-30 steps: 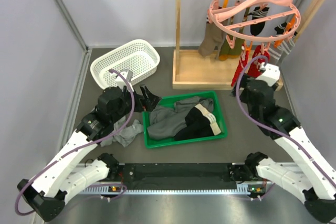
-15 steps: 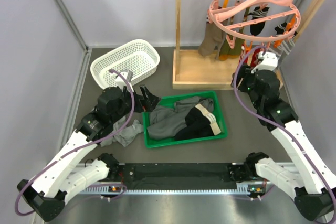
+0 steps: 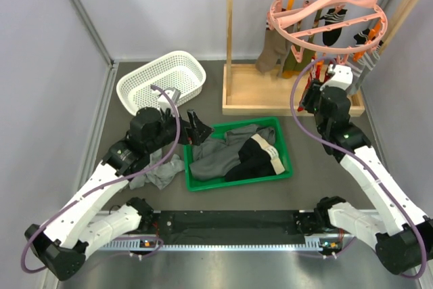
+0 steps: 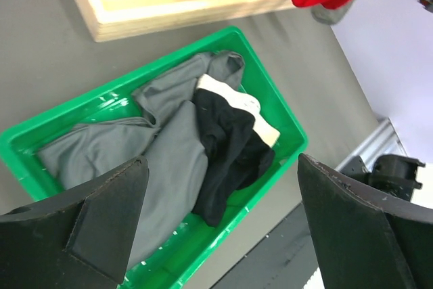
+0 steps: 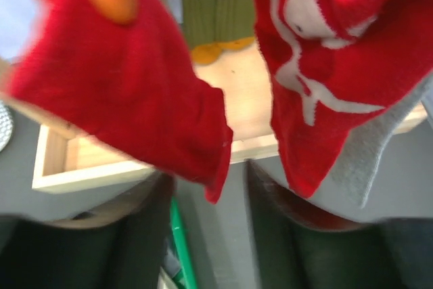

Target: Remove the socks clipped to the hanger

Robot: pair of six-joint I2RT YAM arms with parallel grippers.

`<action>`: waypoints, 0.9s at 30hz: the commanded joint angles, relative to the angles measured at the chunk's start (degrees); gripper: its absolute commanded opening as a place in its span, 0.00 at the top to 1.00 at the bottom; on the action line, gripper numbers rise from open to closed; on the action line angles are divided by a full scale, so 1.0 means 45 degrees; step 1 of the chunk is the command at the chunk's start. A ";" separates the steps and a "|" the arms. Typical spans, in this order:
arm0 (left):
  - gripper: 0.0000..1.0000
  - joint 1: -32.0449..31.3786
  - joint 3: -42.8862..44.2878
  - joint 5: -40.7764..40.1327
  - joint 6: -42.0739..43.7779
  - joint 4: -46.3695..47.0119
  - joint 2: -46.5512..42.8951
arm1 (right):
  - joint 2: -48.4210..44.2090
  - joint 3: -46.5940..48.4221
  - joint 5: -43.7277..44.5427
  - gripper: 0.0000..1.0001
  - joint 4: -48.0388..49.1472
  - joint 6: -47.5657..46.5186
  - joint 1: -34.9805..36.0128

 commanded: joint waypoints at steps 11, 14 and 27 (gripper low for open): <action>0.07 0.0011 0.0775 0.1556 -0.0092 0.4169 0.1704 | -0.1145 0.1299 -0.4680 1.00 -0.1115 0.0317 -0.0204; 0.08 -0.0008 0.0912 0.2122 -0.0150 0.5556 0.2543 | -0.1615 0.1475 -0.6261 1.00 -0.1252 0.0863 -0.0185; 0.09 -0.1980 0.3528 0.3490 0.1098 0.9053 0.6645 | -0.1891 0.1690 -0.9312 1.00 -0.0413 0.2740 -0.0185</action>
